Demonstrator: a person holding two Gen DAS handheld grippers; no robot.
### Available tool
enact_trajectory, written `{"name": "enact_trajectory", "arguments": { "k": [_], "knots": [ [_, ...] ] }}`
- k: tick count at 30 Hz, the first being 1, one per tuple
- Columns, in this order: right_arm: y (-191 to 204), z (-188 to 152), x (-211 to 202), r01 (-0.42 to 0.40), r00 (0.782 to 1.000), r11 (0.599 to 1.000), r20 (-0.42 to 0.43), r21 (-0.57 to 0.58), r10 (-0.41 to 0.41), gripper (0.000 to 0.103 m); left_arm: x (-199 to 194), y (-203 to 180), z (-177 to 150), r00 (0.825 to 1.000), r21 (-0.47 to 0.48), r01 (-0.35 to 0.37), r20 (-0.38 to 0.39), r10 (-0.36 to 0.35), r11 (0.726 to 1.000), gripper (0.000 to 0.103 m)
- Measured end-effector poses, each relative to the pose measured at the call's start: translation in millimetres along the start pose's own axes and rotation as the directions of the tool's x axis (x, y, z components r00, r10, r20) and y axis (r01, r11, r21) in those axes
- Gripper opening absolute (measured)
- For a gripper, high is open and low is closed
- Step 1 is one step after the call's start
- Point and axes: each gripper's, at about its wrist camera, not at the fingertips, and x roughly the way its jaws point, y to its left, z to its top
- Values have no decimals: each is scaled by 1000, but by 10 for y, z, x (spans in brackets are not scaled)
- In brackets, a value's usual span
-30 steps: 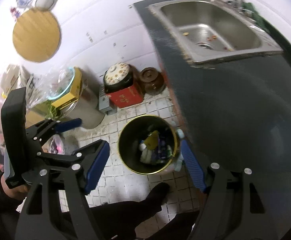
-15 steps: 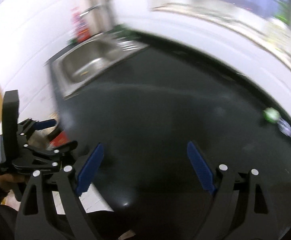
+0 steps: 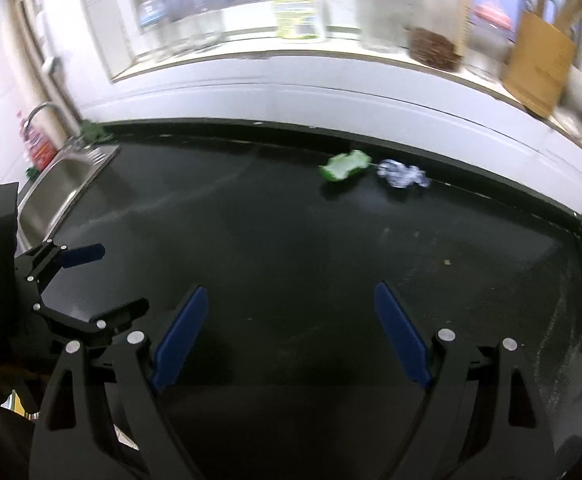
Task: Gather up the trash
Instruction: 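Return both tools to the last trash on the countertop, then grasp the green plastic tray with the left tool while the right tool grasps the crumpled blue-white paper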
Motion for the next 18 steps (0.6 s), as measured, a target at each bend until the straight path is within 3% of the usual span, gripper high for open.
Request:
{"name": "enact_trajectory", "arguments": {
  "k": [9, 18],
  "knots": [
    [-755, 298, 444, 34, 999, 993, -36, 110, -30, 83, 901, -388, 723, 999, 89, 16, -37, -13, 996, 94],
    [-1413, 926, 1458, 35, 996, 990, -86, 138, -23, 83, 1954, -508, 1514, 999, 101, 33, -41, -29, 994, 91]
  ]
}}
